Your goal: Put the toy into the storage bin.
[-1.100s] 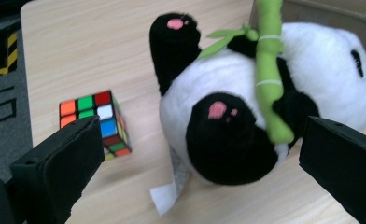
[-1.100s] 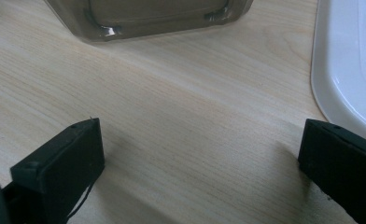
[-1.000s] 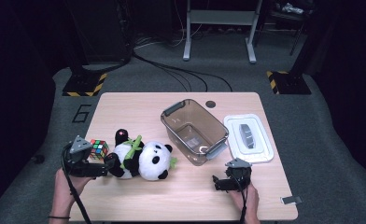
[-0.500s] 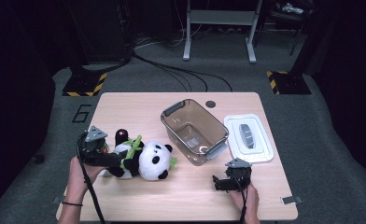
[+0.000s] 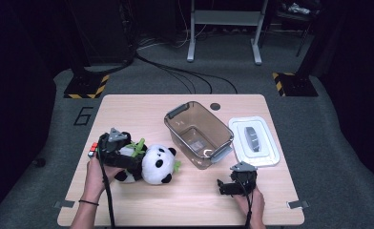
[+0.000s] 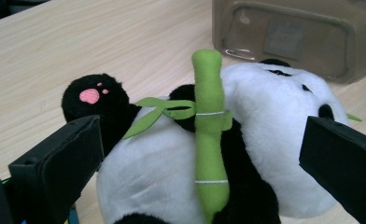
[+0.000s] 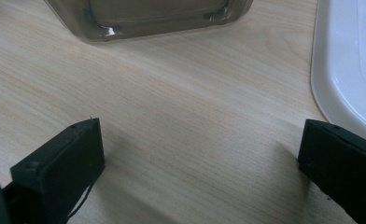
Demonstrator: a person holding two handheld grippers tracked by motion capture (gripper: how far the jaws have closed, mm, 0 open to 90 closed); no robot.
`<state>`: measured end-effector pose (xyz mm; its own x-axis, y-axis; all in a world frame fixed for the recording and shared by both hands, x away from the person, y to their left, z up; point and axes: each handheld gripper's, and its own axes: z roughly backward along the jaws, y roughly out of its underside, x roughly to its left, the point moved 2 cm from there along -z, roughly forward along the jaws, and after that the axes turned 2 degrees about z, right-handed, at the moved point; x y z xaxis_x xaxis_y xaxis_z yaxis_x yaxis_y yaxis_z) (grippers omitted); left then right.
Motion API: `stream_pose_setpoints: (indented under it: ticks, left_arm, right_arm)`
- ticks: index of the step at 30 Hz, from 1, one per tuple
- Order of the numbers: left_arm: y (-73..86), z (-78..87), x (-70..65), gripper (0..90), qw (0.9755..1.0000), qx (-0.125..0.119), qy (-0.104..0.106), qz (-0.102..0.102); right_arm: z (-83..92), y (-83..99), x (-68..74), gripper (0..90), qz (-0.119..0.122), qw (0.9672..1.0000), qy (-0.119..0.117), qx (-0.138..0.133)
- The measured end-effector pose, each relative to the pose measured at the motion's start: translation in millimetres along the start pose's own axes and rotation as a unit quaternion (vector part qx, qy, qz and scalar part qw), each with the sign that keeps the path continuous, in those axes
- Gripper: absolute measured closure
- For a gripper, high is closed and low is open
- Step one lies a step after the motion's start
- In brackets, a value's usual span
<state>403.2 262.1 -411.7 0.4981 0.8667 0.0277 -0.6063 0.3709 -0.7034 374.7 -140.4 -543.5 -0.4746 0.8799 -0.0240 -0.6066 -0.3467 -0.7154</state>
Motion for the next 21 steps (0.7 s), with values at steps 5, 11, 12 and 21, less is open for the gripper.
stream_pose_setpoints:
  ticks: [5,11,12,21]
  left_arm:
    - [-1.7,-10.7,-0.7,4.5,0.9998,0.017,-0.008,-0.008]
    - [-2.7,-23.0,-3.0,19.8,0.9990,0.035,-0.025,-0.012]
    - [-2.5,-24.8,-3.6,25.2,0.9988,0.039,-0.028,-0.011]
    - [2.4,-33.3,-4.2,56.9,0.9975,0.059,-0.038,-0.004]
  right_arm:
    - [0.0,0.0,-0.1,0.0,0.000,1.0000,0.000,0.000]
    - [0.0,0.0,-0.1,0.0,0.000,1.0000,0.000,0.000]
    - [-0.1,0.0,-0.2,0.0,0.001,1.0000,0.000,0.000]
    - [-0.1,0.0,-0.1,0.0,0.000,1.0000,0.000,0.000]
